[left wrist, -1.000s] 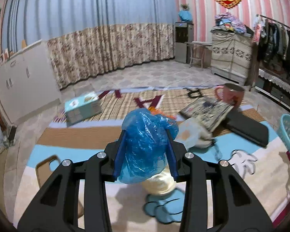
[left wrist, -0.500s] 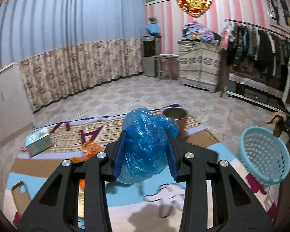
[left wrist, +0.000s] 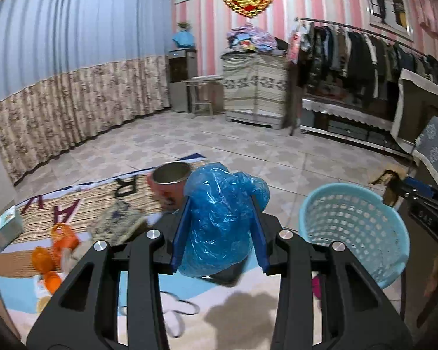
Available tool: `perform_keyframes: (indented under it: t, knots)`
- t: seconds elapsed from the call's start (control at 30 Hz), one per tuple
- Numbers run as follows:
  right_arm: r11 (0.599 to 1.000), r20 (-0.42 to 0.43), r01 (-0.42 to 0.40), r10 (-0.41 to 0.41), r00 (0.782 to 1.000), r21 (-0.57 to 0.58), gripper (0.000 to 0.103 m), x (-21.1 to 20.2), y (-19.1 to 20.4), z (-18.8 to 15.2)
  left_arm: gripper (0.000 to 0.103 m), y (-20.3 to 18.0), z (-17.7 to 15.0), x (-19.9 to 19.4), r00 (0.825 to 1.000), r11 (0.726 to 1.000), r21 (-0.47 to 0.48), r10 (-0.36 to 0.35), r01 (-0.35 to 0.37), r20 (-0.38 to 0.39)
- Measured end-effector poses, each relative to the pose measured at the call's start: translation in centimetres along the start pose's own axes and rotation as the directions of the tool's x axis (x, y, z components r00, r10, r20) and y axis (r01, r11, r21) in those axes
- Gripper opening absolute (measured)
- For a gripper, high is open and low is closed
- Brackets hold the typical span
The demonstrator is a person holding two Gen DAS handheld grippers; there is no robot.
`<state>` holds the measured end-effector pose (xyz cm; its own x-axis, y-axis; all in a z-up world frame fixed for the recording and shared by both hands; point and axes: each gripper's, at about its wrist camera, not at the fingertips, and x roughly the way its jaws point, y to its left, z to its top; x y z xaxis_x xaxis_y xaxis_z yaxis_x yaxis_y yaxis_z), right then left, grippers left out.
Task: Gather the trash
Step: 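Carry the blue bag and brown paper bag over the blue basket, then open both tools to drop the bags into the basket, then turn back to the mat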
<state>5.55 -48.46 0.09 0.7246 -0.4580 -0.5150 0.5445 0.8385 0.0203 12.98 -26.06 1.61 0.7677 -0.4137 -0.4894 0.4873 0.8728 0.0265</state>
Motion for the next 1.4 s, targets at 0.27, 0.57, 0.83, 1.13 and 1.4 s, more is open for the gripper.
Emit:
perform_keyframes:
  t: [0.27,0.57,0.83,1.13,1.4]
  knots:
    - [0.997,-0.028,0.024,-0.022,0.999,0.070,0.029,1.7,-3.2,-1.1,0.037,-5.7,-0.1,3.0,0.994,0.993,0.051,-0.100,0.103,-0.054]
    - [0.994,-0.056,0.037,-0.031,0.998,0.106,0.029,3.4,-5.4,-2.1,0.037,-11.5,-0.8,6.4,0.973,0.976,0.069,-0.198,0.206,-0.117]
    - [0.990,-0.084,0.050,-0.039,0.996,0.130,0.029,4.6,-6.4,-2.8,0.056,-13.8,0.0,7.8,0.966,0.967,0.096,-0.225,0.237,-0.125]
    - [0.993,-0.108,0.030,-0.018,0.994,0.115,0.030,5.7,-5.4,-3.1,0.077,-11.2,0.1,8.2,0.981,0.984,0.074,-0.153,0.162,-0.119]
    - [0.995,-0.143,0.025,-0.012,0.990,0.092,0.055,7.1,-4.1,-3.7,0.083,-8.3,0.1,7.9,0.989,0.994,0.045,-0.096,0.102,-0.111]
